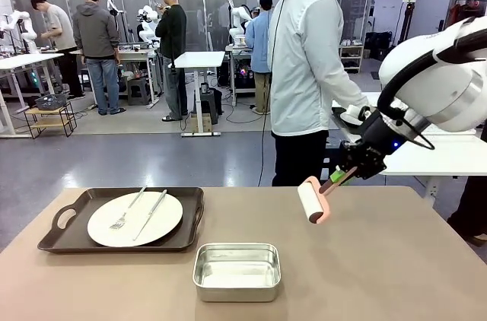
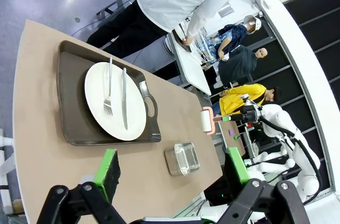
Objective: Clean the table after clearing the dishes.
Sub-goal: When the left (or right) Handle tray is removed, use the left hand (or right hand) to clean the left (or right) side of the table with the Lint Roller.
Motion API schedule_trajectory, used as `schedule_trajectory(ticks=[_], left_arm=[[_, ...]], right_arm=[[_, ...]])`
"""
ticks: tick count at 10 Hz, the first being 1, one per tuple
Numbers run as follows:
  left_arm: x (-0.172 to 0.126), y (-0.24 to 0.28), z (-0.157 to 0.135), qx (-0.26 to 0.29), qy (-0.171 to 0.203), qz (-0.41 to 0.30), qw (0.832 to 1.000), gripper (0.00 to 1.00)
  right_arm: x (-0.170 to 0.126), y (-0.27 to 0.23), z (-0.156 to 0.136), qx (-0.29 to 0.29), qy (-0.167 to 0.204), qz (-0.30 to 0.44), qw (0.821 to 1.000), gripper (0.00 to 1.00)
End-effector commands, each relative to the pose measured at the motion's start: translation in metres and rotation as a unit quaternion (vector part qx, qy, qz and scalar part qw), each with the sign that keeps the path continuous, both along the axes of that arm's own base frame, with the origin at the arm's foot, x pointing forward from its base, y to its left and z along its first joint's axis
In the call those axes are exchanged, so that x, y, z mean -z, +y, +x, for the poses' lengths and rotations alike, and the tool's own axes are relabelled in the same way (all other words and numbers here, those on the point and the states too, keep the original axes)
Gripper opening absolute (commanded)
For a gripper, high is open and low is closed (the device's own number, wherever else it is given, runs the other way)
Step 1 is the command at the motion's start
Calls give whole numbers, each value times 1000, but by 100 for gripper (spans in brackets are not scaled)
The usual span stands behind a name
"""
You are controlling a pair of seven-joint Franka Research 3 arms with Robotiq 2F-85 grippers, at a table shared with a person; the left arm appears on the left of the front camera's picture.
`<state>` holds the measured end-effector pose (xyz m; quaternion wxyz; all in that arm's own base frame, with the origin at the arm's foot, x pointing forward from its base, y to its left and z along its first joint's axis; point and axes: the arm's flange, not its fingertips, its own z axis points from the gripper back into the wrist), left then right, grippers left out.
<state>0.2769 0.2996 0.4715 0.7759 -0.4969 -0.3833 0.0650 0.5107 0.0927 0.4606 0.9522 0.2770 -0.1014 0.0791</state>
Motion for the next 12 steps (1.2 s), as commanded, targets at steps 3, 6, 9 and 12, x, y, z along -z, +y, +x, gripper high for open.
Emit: schedule_trajectory(ticks=[3, 6, 9, 12], left_arm=[[-3, 1, -2, 0, -3, 0, 1000, 100], [-3, 1, -2, 0, -3, 0, 1000, 100], [-3, 1, -2, 0, -3, 0, 1000, 100], [-3, 1, -2, 0, -3, 0, 1000, 100]], right_arm=[[50, 2, 13, 82, 6, 22, 996, 22], [77, -8, 12, 83, -19, 47, 995, 22], [89, -32, 17, 85, 48, 79, 992, 22], [101, -51, 32, 92, 104, 85, 987, 22]])
